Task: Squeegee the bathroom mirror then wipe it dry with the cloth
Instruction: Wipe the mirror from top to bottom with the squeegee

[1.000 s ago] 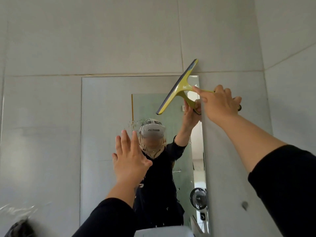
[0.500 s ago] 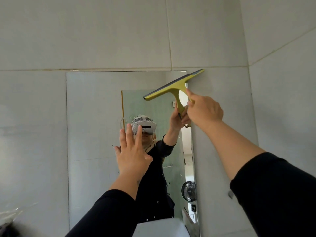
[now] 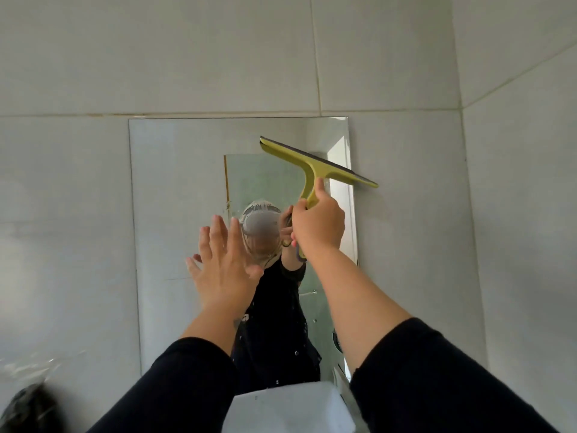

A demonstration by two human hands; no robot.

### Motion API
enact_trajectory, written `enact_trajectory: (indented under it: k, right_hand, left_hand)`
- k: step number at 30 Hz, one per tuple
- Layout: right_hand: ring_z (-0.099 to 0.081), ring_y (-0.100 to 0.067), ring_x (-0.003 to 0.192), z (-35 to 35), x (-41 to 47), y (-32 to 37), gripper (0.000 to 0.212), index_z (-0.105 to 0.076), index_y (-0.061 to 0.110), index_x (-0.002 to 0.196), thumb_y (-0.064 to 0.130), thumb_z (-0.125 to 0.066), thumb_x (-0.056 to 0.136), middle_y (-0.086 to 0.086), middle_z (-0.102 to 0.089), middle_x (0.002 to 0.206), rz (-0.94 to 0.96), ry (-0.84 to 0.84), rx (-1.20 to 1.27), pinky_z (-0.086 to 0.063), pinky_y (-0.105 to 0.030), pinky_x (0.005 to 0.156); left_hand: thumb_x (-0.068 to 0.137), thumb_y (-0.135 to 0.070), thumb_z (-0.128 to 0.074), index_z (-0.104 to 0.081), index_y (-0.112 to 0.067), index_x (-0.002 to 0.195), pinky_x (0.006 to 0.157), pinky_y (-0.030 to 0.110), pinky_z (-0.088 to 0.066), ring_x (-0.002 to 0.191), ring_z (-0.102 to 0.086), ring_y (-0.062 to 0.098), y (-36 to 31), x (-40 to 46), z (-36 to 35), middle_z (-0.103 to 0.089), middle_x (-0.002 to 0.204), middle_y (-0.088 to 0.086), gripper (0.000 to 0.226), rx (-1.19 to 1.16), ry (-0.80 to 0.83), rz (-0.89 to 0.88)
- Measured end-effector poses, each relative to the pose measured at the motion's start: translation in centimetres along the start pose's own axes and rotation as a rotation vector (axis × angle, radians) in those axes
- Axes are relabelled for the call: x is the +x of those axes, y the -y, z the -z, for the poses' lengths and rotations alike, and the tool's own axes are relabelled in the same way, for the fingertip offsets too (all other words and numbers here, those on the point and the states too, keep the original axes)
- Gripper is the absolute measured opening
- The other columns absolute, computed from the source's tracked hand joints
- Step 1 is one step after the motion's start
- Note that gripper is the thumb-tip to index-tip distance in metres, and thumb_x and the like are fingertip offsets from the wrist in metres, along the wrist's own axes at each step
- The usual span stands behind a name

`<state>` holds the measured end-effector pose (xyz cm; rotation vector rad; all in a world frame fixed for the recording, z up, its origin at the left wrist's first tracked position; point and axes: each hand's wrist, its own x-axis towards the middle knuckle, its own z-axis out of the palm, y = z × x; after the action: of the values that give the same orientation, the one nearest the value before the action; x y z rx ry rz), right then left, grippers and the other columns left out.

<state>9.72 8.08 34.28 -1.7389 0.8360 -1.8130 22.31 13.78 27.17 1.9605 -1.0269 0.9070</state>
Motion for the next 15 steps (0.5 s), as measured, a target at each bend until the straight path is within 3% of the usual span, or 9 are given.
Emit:
enact_trajectory:
  k: [4,7,10,15]
  right_hand:
    - [-0.068,-0.025,0.061,-2.2,-2.3,0.7,0.057,-0.030,0.023,0.148,0.015,-0.048,0.095,-0.003,-0.067,0.072,0.000,0.002,0.119,-0.059,-0.043,0.061]
    - [-0.068,-0.024,0.061,-3.8,-3.5,1.2,0.058,-0.027,0.026,0.149,0.016,-0.048,0.095,0.002,-0.062,0.070,-0.025,0.028,0.148,-0.059,-0.043,0.057]
    - [-0.068,-0.026,0.071,-5.1,-5.1,2.5,0.058,-0.028,0.028,0.148,0.019,-0.046,0.094,-0.003,-0.066,0.081,0.028,0.060,0.084,-0.059,-0.041,0.065]
    - [-0.067,-0.028,0.090,-7.8,-7.5,4.5,0.057,-0.028,0.021,0.149,0.018,-0.046,0.095,-0.012,-0.068,0.099,0.164,0.104,-0.022,-0.057,-0.044,0.079]
  left_hand:
    - [0.084,-0.043,-0.061,0.002,-0.034,0.143,0.112,0.062,-0.015,0.147,0.008,0.025,3.1,-0.8,1.3,0.011,0.158,-0.003,0.087,-0.002,0.004,0.081]
    - [0.086,-0.050,-0.058,0.008,-0.034,0.147,0.113,0.060,-0.014,0.147,0.012,0.025,5.1,-1.5,2.0,0.016,0.158,-0.001,0.091,0.018,0.022,0.118]
    - [0.084,-0.055,-0.058,0.009,-0.033,0.149,0.115,0.056,-0.016,0.147,0.013,0.024,6.8,-1.8,2.2,0.018,0.159,0.000,0.095,0.014,0.045,0.141]
    - [0.083,-0.051,-0.063,0.010,-0.029,0.149,0.111,0.049,-0.032,0.147,0.011,0.025,8.4,-2.4,2.2,0.018,0.158,0.003,0.101,0.001,0.152,0.091]
